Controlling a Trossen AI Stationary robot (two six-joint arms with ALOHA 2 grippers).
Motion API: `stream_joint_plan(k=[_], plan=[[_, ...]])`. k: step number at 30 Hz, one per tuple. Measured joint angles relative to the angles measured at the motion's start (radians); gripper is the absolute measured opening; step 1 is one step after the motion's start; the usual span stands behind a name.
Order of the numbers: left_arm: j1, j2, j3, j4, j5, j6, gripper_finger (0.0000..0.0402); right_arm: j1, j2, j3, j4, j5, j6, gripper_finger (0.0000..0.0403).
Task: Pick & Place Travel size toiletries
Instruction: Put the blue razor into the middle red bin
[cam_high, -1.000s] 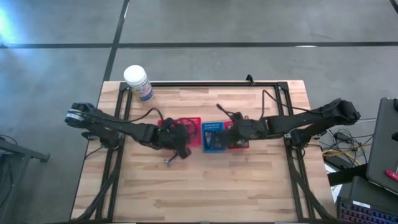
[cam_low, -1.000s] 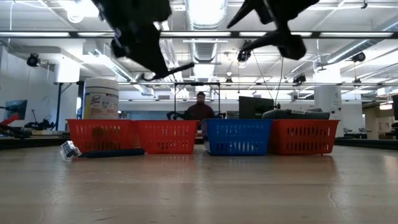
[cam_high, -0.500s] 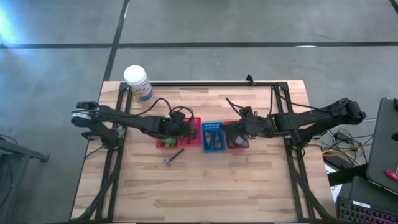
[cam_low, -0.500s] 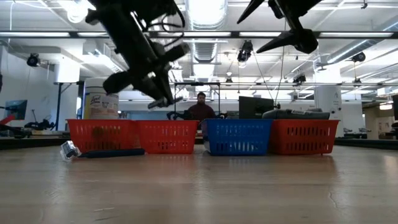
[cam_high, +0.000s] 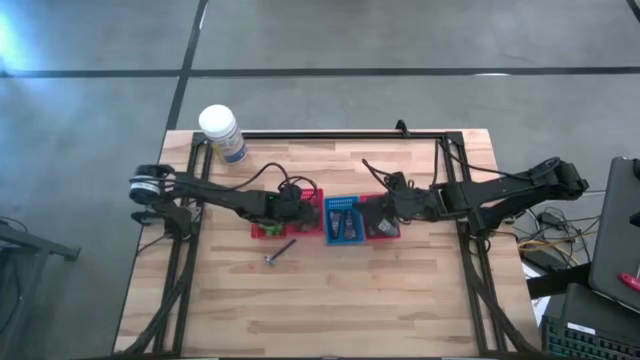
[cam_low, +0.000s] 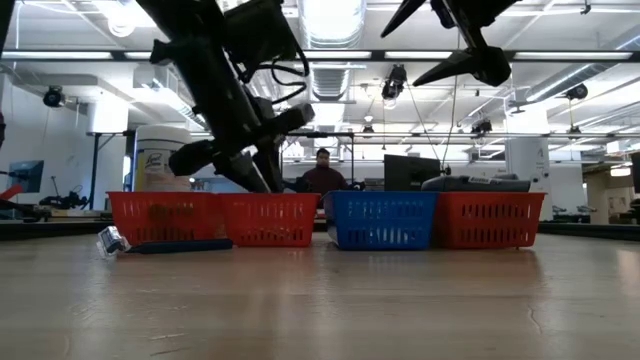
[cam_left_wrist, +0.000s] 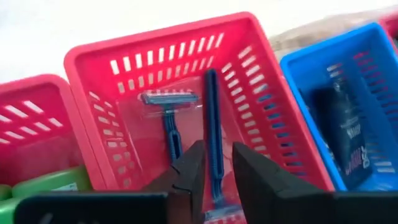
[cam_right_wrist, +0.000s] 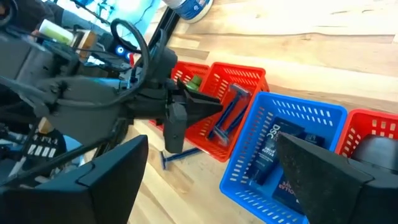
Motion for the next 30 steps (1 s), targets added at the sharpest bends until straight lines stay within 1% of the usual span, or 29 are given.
stream_joint_plan(k=[2,3,5,7,8,9,12,13,16,20,23,27,30], plan=[[-0.010,-0.022,0.000,-0.007,0.008,0.048,0.0090,0.009,0.000,0.000,-0.001,-0.003,-0.013,0.0344],[-0.023,-0.045,0.000,-0.007,0.011,0.098,0.0093,0.016,0.000,0.000,-0.003,-0.009,-0.026,0.0341],[-0.066,-0.106,0.000,-0.007,0.023,0.283,0.0098,0.031,0.000,-0.001,-0.005,-0.034,-0.064,0.0338],[-0.134,-0.171,0.002,-0.024,0.075,0.485,0.0102,0.046,0.000,-0.001,-0.012,-0.055,-0.085,0.0337],[-0.173,-0.199,0.003,-0.060,0.094,0.529,0.0105,0.055,0.000,-0.001,-0.019,-0.060,-0.086,0.0337],[-0.211,-0.213,0.003,-0.110,0.101,0.533,0.0108,0.062,0.000,-0.002,-0.027,-0.064,-0.087,0.0337],[-0.310,-0.229,-0.003,-0.276,0.119,0.469,0.0123,0.077,0.000,-0.002,-0.051,-0.073,-0.094,0.0345],[-0.339,-0.226,-0.011,-0.303,0.119,0.450,0.0131,0.079,0.000,-0.002,-0.053,-0.089,-0.105,0.0348],[-0.413,-0.209,-0.051,-0.269,0.116,0.394,0.0160,0.079,0.000,-0.007,-0.049,-0.164,-0.161,0.0356],[-0.423,-0.161,-0.077,-0.235,0.101,0.309,0.0200,0.082,0.012,-0.013,-0.051,-0.170,-0.168,0.0358],[-0.424,-0.116,-0.081,-0.235,0.094,0.320,0.0218,0.081,0.031,-0.013,-0.047,-0.166,-0.158,0.0352],[-0.426,-0.069,-0.081,-0.222,0.095,0.407,0.0220,0.087,0.065,-0.013,-0.048,-0.171,-0.148,0.0339],[-0.435,-0.060,-0.087,-0.224,0.052,0.423,0.0218,0.098,0.080,-0.013,-0.047,-0.171,-0.137,0.0331]])
